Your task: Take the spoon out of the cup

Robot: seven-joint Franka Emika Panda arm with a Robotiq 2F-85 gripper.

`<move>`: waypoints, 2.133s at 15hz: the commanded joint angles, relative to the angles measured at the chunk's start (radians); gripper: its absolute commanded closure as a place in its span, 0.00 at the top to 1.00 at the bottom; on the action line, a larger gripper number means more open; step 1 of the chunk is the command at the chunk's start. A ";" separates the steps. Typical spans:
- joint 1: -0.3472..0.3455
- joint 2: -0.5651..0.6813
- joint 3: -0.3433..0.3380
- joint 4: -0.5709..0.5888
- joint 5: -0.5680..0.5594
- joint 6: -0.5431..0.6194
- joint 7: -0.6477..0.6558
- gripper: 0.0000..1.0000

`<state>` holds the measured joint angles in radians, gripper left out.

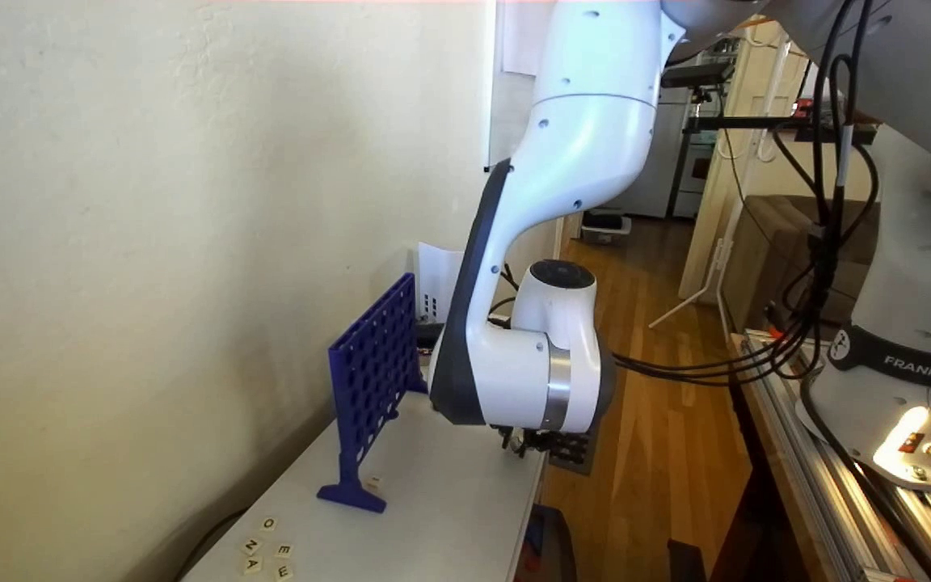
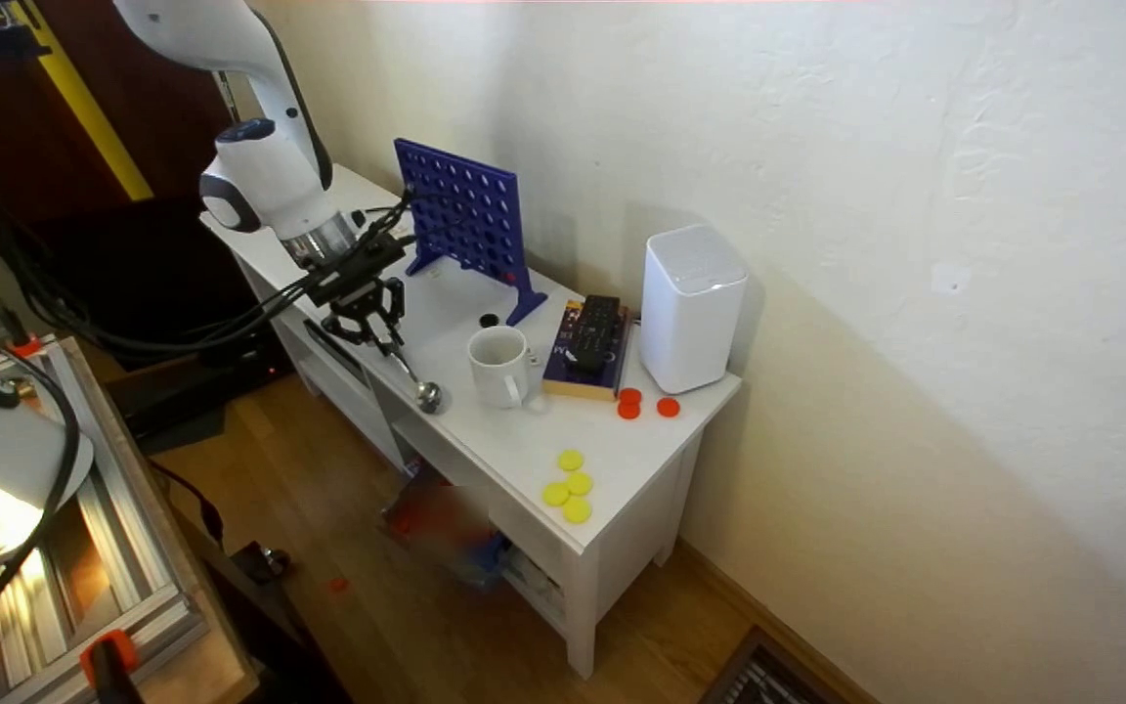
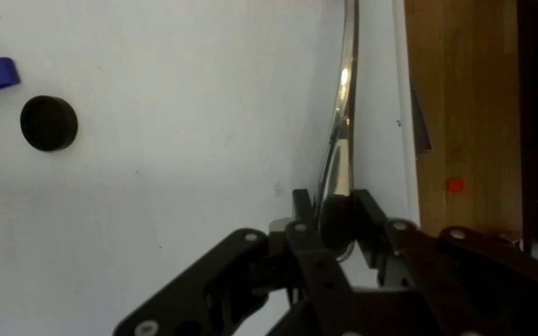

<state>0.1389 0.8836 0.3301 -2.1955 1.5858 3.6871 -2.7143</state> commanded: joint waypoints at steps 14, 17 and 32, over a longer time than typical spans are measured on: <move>0.362 -0.046 -0.237 -0.094 -0.177 -0.084 -0.017 0.53; 0.421 -0.079 -0.292 -0.101 -0.155 -0.129 -0.026 0.74; 0.242 -0.804 -0.112 -0.562 0.439 -0.354 0.033 1.00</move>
<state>0.4316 0.2553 0.1615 -2.6356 1.8993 3.3655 -2.7002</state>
